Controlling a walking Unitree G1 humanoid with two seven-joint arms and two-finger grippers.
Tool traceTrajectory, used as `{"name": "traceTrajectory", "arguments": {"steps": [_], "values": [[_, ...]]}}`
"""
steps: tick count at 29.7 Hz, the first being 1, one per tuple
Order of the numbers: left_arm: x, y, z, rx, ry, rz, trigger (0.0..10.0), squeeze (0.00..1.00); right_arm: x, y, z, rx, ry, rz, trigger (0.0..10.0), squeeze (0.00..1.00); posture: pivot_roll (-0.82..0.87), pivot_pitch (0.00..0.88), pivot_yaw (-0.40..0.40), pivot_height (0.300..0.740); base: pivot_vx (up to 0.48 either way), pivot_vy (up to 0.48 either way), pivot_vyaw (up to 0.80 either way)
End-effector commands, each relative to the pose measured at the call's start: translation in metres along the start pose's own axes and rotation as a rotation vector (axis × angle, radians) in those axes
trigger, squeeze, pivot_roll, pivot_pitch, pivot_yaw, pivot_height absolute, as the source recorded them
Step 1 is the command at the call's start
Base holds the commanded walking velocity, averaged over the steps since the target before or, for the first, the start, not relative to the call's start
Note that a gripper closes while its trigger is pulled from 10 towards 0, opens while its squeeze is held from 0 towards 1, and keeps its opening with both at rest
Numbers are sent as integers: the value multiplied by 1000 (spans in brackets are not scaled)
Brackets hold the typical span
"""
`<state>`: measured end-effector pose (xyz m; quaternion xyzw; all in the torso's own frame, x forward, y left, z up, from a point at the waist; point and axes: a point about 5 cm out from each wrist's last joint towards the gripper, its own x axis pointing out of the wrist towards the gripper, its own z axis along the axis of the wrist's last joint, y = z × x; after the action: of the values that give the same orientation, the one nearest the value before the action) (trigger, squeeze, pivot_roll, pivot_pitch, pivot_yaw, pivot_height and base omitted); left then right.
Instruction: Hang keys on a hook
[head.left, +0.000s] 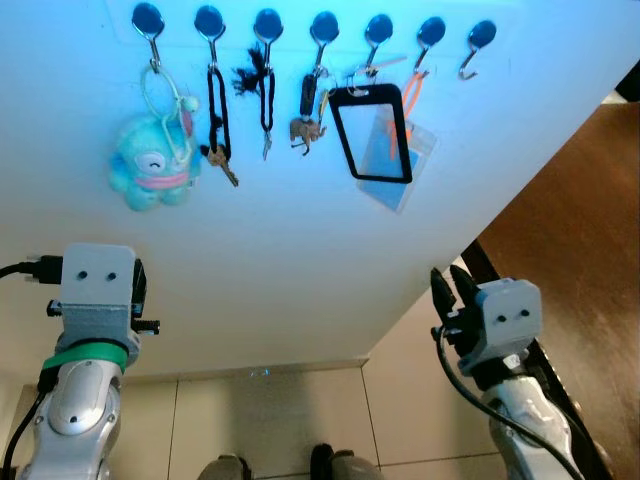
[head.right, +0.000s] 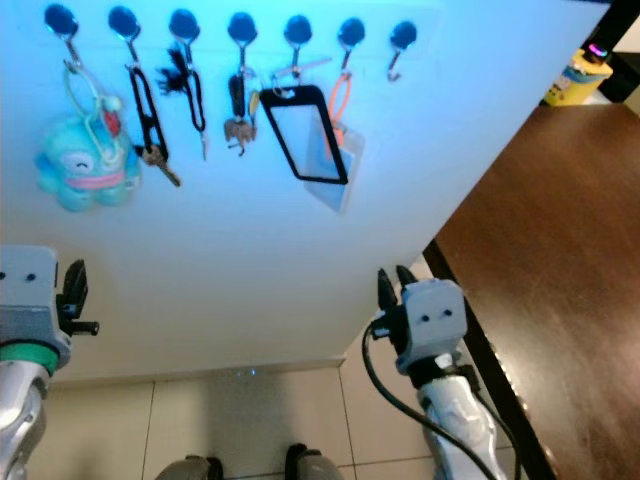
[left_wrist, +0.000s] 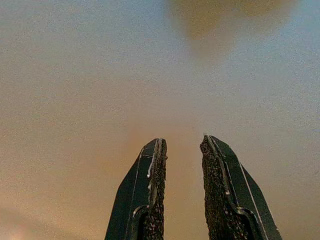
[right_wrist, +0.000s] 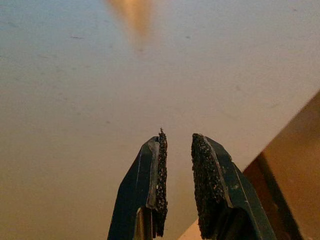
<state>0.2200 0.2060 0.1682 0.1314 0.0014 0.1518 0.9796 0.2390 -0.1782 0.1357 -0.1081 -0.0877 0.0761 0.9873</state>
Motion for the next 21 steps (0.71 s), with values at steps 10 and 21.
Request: {"name": "traceTrajectory", "arguments": {"steps": [10,21], "values": [[3,-2,7,71,-98,45,10000,0,2,13,-1,26,-7,7,10000,0,38,117,22,740,0,0,0],[3,-2,2,52,-94,66,10000,0,9,15,2,13,-37,10,10000,0,47,93,15,740,-339,0,0]]}}
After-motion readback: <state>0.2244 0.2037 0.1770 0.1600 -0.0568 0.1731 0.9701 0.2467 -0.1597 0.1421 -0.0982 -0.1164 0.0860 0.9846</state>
